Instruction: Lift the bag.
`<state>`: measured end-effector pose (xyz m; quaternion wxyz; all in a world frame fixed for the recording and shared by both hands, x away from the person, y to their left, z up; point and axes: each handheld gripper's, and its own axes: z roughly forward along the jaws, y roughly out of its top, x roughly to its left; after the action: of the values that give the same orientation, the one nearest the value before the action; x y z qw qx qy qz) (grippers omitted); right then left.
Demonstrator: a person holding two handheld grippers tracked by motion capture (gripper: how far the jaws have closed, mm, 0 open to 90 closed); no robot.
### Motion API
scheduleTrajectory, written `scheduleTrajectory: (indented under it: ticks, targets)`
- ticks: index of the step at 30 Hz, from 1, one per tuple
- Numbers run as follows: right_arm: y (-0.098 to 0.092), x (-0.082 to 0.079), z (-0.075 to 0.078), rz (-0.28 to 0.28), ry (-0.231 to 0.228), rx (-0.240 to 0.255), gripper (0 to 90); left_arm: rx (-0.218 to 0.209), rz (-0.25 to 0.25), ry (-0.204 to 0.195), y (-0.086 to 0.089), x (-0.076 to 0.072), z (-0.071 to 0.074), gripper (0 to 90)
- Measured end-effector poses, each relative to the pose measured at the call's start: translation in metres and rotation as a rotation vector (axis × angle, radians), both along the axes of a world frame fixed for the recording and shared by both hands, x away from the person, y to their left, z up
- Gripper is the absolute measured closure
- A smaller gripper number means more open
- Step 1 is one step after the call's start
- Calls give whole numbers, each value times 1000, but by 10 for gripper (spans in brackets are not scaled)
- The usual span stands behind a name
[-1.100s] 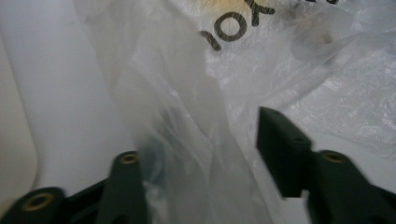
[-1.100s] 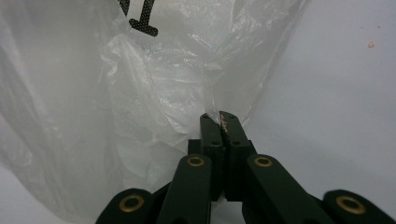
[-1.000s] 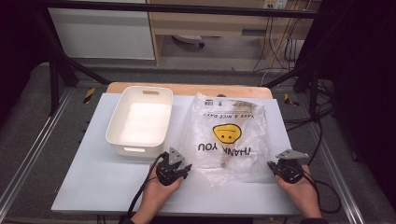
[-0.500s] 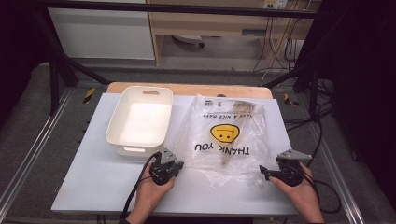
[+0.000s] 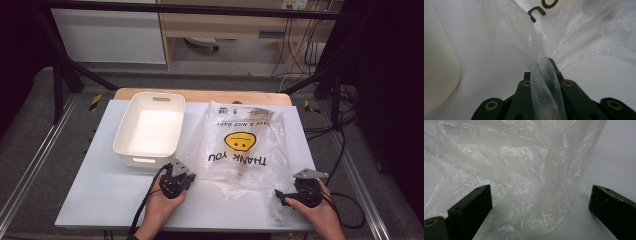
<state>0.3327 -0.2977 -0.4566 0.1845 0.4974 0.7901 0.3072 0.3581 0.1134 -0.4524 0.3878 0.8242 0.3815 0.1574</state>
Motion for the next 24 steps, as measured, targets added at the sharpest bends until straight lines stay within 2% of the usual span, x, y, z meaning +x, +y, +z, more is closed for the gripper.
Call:
scheduleTrajectory:
  ticks: [5,7,14,20,24]
  targets:
    - [6,3,1,23,1,17,85,2,0,1,0,0,0,873]
    - [11,3,1,35,-2,-9,123,1,-2,0,0,0,-1,875]
    - [18,-1,4,113,-39,1,512,8,-12,3,-2,1,-3,888]
    - [24,0,5,156,-46,-8,729,10,-18,2,-2,1,-3,896]
    - [26,2,5,179,-48,-13,829,6,-22,0,-2,1,-3,898]
